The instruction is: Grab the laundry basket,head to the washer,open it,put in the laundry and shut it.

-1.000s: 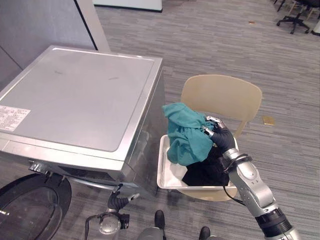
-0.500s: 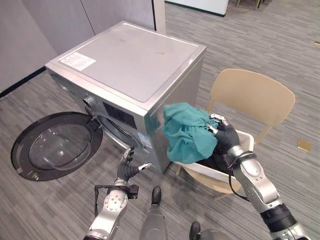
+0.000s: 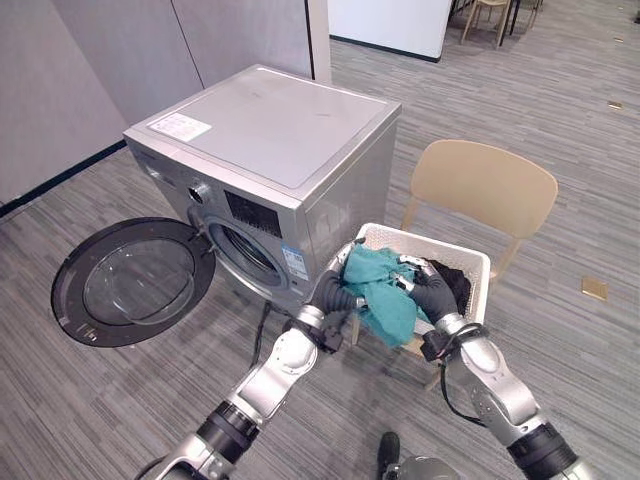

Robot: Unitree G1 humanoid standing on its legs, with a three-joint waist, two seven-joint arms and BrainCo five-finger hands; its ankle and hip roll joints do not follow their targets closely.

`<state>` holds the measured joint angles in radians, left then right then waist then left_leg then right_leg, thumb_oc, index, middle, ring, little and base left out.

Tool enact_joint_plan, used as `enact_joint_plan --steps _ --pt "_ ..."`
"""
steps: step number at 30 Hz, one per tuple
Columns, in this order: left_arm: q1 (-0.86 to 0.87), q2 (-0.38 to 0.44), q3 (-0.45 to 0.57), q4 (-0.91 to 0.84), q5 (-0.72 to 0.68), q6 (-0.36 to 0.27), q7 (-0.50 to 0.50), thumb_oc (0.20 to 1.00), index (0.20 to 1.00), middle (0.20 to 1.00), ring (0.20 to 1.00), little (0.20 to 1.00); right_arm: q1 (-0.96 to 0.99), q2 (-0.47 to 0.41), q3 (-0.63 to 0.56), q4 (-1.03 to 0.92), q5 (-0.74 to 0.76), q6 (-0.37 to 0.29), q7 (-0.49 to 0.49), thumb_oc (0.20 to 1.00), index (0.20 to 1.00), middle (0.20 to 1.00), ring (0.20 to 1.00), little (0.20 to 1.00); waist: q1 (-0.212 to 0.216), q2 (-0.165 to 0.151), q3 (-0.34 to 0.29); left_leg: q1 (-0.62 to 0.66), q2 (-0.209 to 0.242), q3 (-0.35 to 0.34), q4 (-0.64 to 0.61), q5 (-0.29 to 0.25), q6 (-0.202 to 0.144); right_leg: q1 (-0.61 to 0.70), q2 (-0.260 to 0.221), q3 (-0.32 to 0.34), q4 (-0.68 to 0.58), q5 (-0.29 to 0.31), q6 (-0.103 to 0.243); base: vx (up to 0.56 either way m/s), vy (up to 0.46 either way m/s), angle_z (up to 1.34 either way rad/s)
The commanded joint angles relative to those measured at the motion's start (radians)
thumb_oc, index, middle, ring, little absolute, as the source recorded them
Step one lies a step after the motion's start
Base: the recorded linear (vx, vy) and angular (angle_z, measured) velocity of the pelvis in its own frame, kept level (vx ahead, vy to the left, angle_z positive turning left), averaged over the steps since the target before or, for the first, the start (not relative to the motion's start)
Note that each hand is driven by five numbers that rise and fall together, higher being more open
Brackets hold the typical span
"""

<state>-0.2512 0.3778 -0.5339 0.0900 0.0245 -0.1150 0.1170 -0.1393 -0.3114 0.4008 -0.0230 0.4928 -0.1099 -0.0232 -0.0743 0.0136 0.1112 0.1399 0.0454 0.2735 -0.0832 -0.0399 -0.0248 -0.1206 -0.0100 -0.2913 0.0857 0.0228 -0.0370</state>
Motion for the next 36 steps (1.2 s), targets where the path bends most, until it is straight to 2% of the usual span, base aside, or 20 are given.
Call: enact_joint_plan --steps 1,7,12,13,14,18,19,20,21,24,26,29,30,32,36 --pt "-0.055 -0.034 -0.051 0.071 0.030 -0.029 0.021 1.000 1.000 1.000 1.000 1.000 -0.137 0.089 0.029 -0.051 0.070 -0.080 -0.004 0.200 0.200 0.200 0.200 0.200 0.006 -0.072 -0.053 -0.053 0.040 -0.004 -0.004 0.018 -0.046 0.165 -0.054 0.075 -0.119 -0.064 0.142 -0.01 0.048 -0.09" --pt "-0.067 -0.049 -0.088 0.139 0.083 -0.016 0.035 1.000 1.000 1.000 1.000 1.000 -0.227 0.118 0.063 -0.091 0.100 -0.098 -0.015 0.200 0.200 0.200 0.200 0.200 0.011 -0.073 -0.060 -0.046 0.040 0.015 -0.004 0.016 -0.043 0.172 -0.057 0.090 -0.141 -0.046 0.148 0.00 0.019 -0.15" --pt "-0.050 -0.050 -0.076 0.168 0.105 -0.002 0.060 1.000 1.000 1.000 1.000 1.000 -0.258 0.130 0.085 -0.100 0.128 -0.106 -0.024 0.200 0.200 0.200 0.200 0.200 0.020 -0.075 -0.065 -0.040 0.041 0.017 -0.004 0.017 -0.043 0.185 -0.059 0.087 -0.147 -0.043 0.149 0.00 0.005 -0.03" --pt "-0.046 -0.056 -0.067 0.172 0.095 0.000 0.071 0.322 0.322 0.322 0.322 0.322 -0.260 0.141 0.098 -0.097 0.145 -0.106 -0.020 0.200 0.200 0.200 0.200 0.200 0.023 -0.075 -0.066 -0.038 0.041 0.016 -0.004 0.017 -0.043 0.190 -0.060 0.087 -0.150 -0.042 0.148 0.00 0.000 0.00" --pt "-0.046 -0.056 -0.067 0.172 0.095 0.000 0.072 0.200 0.200 0.200 0.200 0.200 -0.260 0.141 0.099 -0.097 0.145 -0.106 -0.020 0.200 0.200 0.200 0.200 0.200 0.023 -0.075 -0.066 -0.038 0.041 0.016 -0.004 0.017 -0.043 0.190 -0.060 0.087 -0.151 -0.042 0.148 0.00 0.000 0.00" --pt "-0.059 -0.075 -0.048 0.160 0.049 -0.003 0.098 0.200 0.200 0.200 0.200 0.200 -0.245 0.151 0.134 -0.090 0.163 -0.099 -0.001 0.213 0.213 0.213 0.213 0.213 0.025 -0.077 -0.067 -0.037 0.042 0.013 -0.004 0.020 -0.044 0.195 -0.060 0.084 -0.153 -0.043 0.147 0.00 0.001 0.01" --pt "-0.064 -0.077 -0.043 0.157 0.040 -0.004 0.104 0.200 0.200 0.200 0.200 0.200 -0.242 0.148 0.143 -0.087 0.160 -0.096 0.003 0.686 0.686 0.686 0.686 0.686 0.024 -0.077 -0.067 -0.036 0.042 0.011 -0.004 0.020 -0.044 0.196 -0.060 0.083 -0.153 -0.044 0.148 0.00 0.000 0.00" --pt "-0.068 -0.080 -0.037 0.151 0.027 -0.006 0.110 0.200 0.200 0.200 0.200 0.200 -0.236 0.143 0.148 -0.082 0.153 -0.094 0.004 0.686 0.686 0.686 0.686 0.686 0.024 -0.077 -0.066 -0.036 0.042 0.010 -0.004 0.020 -0.044 0.196 -0.061 0.083 -0.153 -0.044 0.147 0.00 0.000 0.00" --pt "-0.072 -0.081 -0.026 0.141 0.005 -0.007 0.117 0.200 0.200 0.200 0.200 0.200 -0.230 0.136 0.154 -0.073 0.143 -0.088 0.007 1.000 1.000 1.000 1.000 1.000 0.023 -0.076 -0.066 -0.037 0.042 0.007 -0.004 0.021 -0.044 0.195 -0.061 0.083 -0.151 -0.044 0.147 0.00 0.000 0.00" --pt "-0.068 -0.079 0.005 0.116 -0.043 -0.015 0.122 0.200 0.200 0.200 0.200 0.200 -0.222 0.108 0.140 -0.072 0.077 -0.081 0.000 1.000 1.000 1.000 1.000 1.000 0.022 -0.077 -0.064 -0.037 0.042 0.006 -0.004 0.023 -0.043 0.192 -0.061 0.085 -0.148 -0.044 0.147 0.00 0.000 0.00" --pt "-0.042 -0.066 0.041 0.090 -0.068 -0.021 0.117 0.200 0.200 0.200 0.200 0.200 -0.214 0.056 0.107 -0.100 -0.043 -0.078 -0.014 1.000 1.000 1.000 1.000 1.000 0.022 -0.077 -0.064 -0.035 0.042 0.005 -0.004 0.021 -0.042 0.194 -0.060 0.086 -0.146 -0.046 0.148 0.00 0.000 0.00" --pt "0.034 -0.034 0.118 0.035 -0.081 -0.032 0.110 0.200 0.200 0.200 0.200 0.200 -0.178 -0.035 0.037 -0.172 -0.212 -0.079 -0.024 1.000 1.000 1.000 1.000 1.000 0.022 -0.077 -0.064 -0.028 0.041 0.007 -0.004 0.018 -0.039 0.200 -0.060 0.086 -0.146 -0.050 0.148 0.02 -0.004 0.00" --pt "0.124 -0.002 0.203 -0.008 -0.082 -0.042 0.096 0.200 0.200 0.200 0.200 0.200 -0.099 -0.122 -0.051 -0.250 -0.339 -0.088 -0.036 1.000 1.000 1.000 1.000 1.000 0.021 -0.077 -0.062 -0.023 0.041 0.006 -0.004 0.017 -0.038 0.205 -0.059 0.085 -0.143 -0.054 0.150 0.03 -0.008 0.00" --pt "0.166 0.007 0.236 -0.028 -0.084 -0.047 0.087 0.200 0.200 0.200 0.200 0.200 -0.055 -0.145 -0.087 -0.277 -0.362 -0.092 -0.035 1.000 1.000 1.000 1.000 1.000 0.020 -0.075 -0.063 -0.021 0.041 0.007 -0.004 0.018 -0.037 0.206 -0.060 0.086 -0.141 -0.055 0.151 0.00 0.000 0.00" --pt "0.305 0.025 0.362 -0.024 -0.104 -0.056 0.062 0.200 0.200 0.200 0.200 0.200 0.133 -0.179 -0.243 -0.306 -0.394 -0.104 -0.024 1.000 1.000 1.000 1.000 1.000 0.010 -0.068 -0.058 -0.019 0.038 0.006 -0.004 0.018 -0.035 0.207 -0.060 0.086 -0.138 -0.057 0.154 0.01 0.012 -0.06"
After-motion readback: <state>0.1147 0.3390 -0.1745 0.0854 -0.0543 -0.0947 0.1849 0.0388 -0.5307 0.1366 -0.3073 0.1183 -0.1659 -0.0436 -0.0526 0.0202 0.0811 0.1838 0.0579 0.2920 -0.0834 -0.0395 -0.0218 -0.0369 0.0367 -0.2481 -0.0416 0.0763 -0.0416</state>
